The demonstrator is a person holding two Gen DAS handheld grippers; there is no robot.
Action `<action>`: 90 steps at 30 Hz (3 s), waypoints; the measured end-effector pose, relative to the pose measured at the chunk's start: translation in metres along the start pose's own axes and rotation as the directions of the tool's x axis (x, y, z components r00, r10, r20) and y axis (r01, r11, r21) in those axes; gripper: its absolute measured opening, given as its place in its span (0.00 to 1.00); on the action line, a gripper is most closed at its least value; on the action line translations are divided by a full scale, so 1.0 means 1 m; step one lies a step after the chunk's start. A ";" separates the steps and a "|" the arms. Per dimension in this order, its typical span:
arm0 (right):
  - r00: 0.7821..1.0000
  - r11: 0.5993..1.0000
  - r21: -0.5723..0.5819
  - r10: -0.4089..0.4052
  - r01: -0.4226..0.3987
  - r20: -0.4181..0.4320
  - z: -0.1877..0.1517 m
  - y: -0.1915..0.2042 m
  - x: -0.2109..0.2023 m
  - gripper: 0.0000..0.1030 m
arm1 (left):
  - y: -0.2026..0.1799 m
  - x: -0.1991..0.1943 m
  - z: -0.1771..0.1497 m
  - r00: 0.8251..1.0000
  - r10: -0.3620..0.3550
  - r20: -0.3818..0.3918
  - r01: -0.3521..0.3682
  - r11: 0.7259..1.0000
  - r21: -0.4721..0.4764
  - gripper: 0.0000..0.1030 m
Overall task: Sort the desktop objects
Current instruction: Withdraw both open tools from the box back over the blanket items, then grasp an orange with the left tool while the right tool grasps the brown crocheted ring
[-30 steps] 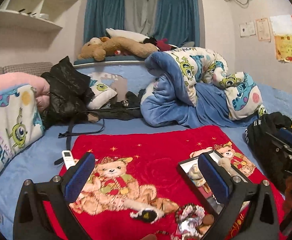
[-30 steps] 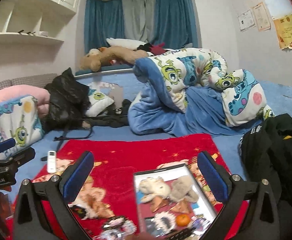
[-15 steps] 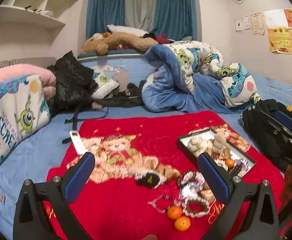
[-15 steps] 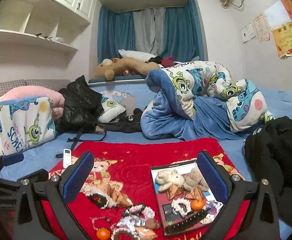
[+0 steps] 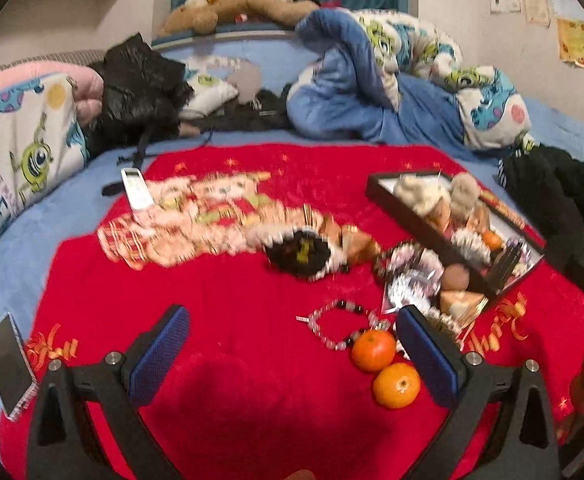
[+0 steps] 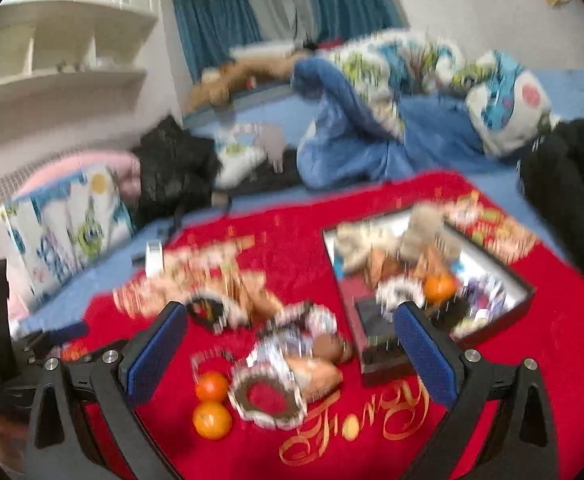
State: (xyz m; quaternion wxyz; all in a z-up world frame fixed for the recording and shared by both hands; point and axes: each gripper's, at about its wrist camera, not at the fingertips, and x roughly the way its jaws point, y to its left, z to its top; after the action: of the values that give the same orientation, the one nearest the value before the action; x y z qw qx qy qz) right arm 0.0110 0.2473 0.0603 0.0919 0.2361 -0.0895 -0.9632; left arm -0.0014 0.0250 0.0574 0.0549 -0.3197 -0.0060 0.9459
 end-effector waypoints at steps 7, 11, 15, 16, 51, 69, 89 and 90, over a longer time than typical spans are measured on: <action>0.991 0.998 0.034 0.054 -0.050 -0.120 -0.026 -0.002 0.026 1.00 | -0.010 0.027 -0.011 0.998 -0.050 -0.048 0.050 0.999 0.015 1.00; 0.981 0.989 0.124 0.096 -0.075 -0.171 -0.035 -0.014 0.033 1.00 | -0.014 0.039 -0.019 0.996 -0.044 -0.079 0.047 0.998 0.038 1.00; 0.987 0.997 0.078 0.023 -0.011 -0.157 -0.037 -0.009 0.030 1.00 | -0.016 0.051 -0.025 0.993 -0.046 -0.105 0.051 0.998 0.044 1.00; 0.987 0.997 0.080 0.030 -0.017 -0.160 -0.038 -0.010 0.030 1.00 | -0.017 0.052 -0.026 0.993 -0.042 -0.106 0.047 0.998 0.047 1.00; 0.934 0.998 0.023 -0.054 0.066 -0.353 -0.069 0.002 0.083 0.20 | -0.039 0.107 -0.034 0.975 -0.111 -0.192 0.119 0.992 0.030 1.00; 0.931 0.995 0.074 -0.036 0.068 -0.364 -0.069 0.014 0.082 0.12 | -0.033 0.079 -0.040 0.961 -0.239 -0.139 0.242 0.970 0.003 0.43; 0.960 0.991 0.132 0.009 0.029 -0.280 -0.042 0.011 0.051 0.12 | -0.027 0.032 -0.032 0.960 -0.274 -0.067 0.278 0.957 0.076 0.43; 0.960 0.991 0.132 0.009 0.030 -0.281 -0.042 0.011 0.051 0.12 | -0.027 0.031 -0.031 0.962 -0.265 -0.062 0.270 0.959 0.085 0.43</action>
State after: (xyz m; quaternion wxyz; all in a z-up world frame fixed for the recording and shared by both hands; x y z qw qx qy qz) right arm -0.0120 0.2203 0.0035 0.0825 0.3767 -0.1392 -0.9121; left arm -0.0038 0.0545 0.0153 0.1971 -0.3364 -0.0037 0.9209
